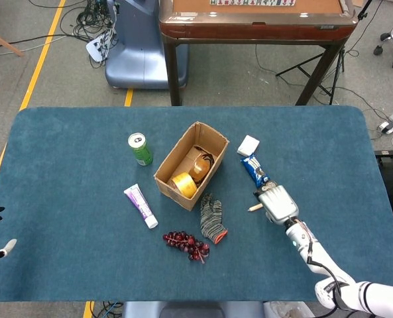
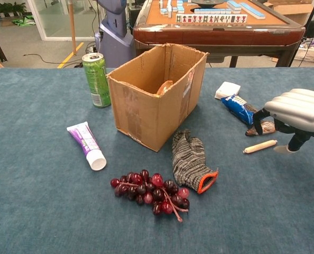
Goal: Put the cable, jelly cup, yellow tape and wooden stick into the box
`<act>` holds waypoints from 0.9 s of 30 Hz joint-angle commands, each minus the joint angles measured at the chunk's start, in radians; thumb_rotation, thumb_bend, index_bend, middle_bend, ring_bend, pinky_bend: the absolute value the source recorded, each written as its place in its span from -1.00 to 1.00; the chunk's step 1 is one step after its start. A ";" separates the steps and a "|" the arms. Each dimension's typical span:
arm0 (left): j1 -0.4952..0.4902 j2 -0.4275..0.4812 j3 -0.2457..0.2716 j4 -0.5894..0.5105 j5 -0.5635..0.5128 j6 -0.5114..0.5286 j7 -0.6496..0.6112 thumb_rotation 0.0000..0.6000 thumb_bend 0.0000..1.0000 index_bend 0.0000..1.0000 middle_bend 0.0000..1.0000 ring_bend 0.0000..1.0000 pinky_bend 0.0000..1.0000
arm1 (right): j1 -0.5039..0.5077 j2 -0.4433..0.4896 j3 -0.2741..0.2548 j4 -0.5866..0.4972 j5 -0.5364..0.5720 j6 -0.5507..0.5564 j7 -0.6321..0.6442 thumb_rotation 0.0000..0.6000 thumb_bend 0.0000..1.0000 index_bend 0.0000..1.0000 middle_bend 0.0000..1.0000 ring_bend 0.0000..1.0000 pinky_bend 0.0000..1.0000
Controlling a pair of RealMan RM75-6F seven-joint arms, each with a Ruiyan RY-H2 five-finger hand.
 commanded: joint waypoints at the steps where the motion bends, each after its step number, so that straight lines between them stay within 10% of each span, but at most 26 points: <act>1: 0.000 0.000 0.000 0.001 0.000 0.000 0.000 1.00 -0.74 -0.46 -0.20 -0.41 -0.01 | -0.002 -0.007 0.002 0.014 0.002 -0.006 0.006 1.00 -0.59 -0.07 1.00 1.00 1.00; 27: 0.001 0.000 0.001 -0.001 0.001 0.002 0.001 1.00 -0.74 -0.46 -0.20 -0.41 -0.01 | 0.011 -0.056 0.039 0.115 0.064 -0.092 0.062 1.00 -0.42 -0.02 1.00 1.00 1.00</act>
